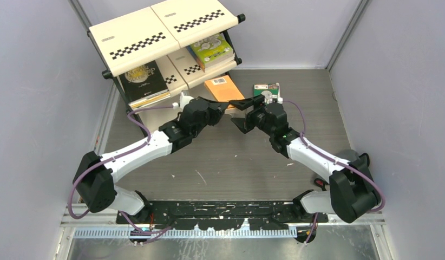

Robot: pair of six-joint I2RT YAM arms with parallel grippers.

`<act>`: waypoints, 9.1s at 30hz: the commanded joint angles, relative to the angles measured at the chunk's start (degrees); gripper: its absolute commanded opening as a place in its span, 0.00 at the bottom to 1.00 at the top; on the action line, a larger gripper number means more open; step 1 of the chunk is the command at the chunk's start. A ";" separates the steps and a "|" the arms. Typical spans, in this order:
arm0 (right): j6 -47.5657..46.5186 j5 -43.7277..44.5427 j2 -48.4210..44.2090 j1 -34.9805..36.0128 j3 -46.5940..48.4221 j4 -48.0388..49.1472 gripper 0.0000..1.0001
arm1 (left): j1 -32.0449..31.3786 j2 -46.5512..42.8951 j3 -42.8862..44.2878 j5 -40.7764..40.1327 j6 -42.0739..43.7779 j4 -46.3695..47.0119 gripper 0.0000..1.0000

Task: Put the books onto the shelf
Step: Pick up the book from the center of the board, then place the book on the shelf.

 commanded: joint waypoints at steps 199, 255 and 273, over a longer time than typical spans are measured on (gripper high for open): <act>-23.33 -0.90 50.82 -4.71 80.82 -17.07 0.20 | 1.55 -26.82 -9.71 2.62 38.97 -13.97 0.43; -40.88 -0.46 54.16 -7.93 97.63 -48.32 0.63 | 5.44 -24.00 -10.30 7.90 36.43 -10.16 0.40; -44.72 3.79 45.13 -8.17 85.37 -45.66 0.64 | 5.46 -23.34 -10.52 8.82 36.34 -9.63 0.39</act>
